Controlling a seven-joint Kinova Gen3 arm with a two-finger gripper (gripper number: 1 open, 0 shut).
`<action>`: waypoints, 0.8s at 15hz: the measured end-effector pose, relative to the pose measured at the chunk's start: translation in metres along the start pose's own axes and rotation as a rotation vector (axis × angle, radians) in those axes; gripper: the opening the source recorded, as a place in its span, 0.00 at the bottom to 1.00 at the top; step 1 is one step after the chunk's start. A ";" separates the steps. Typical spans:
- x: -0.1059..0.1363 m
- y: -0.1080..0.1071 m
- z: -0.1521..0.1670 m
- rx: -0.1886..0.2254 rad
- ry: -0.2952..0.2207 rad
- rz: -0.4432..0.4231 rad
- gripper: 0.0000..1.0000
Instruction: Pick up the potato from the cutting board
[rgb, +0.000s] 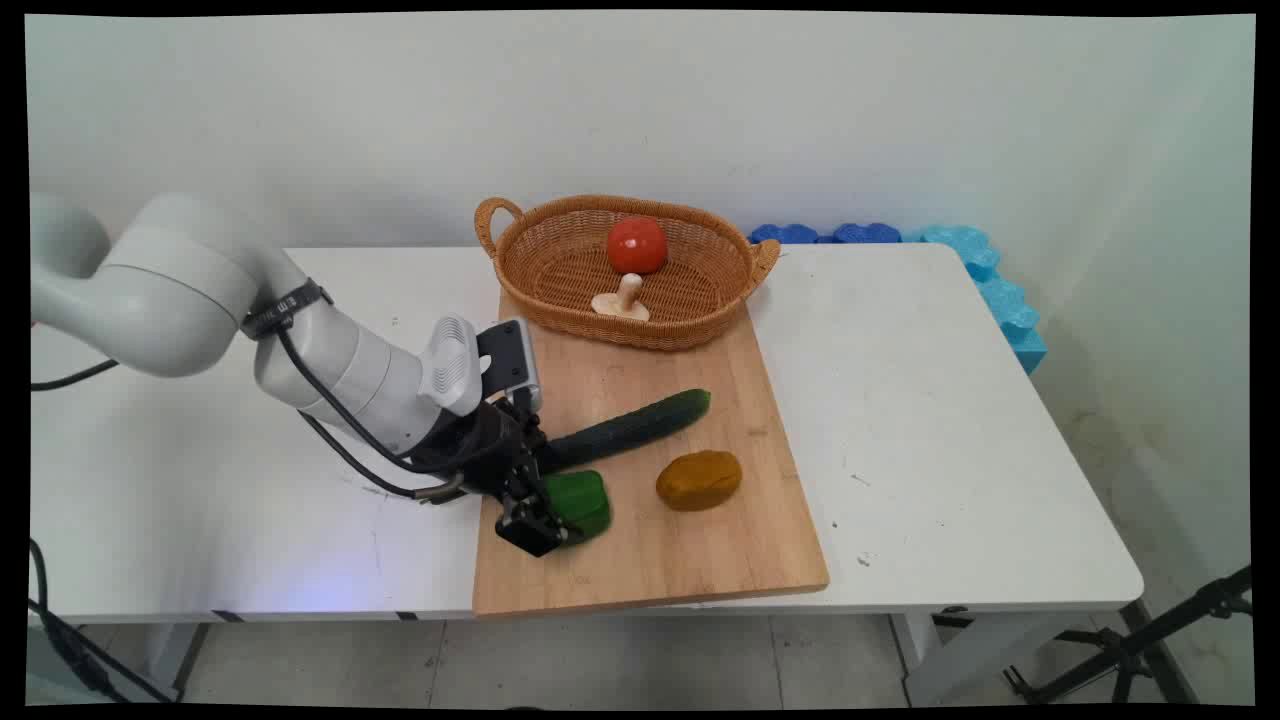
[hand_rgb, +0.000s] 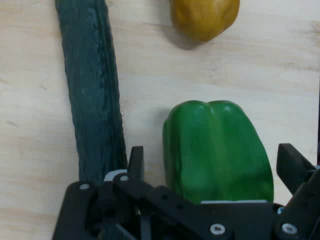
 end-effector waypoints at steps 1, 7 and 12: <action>-0.001 0.000 0.000 0.000 0.002 0.005 1.00; -0.001 -0.008 -0.011 -0.006 0.010 0.034 1.00; 0.013 -0.016 -0.029 -0.014 0.017 0.056 1.00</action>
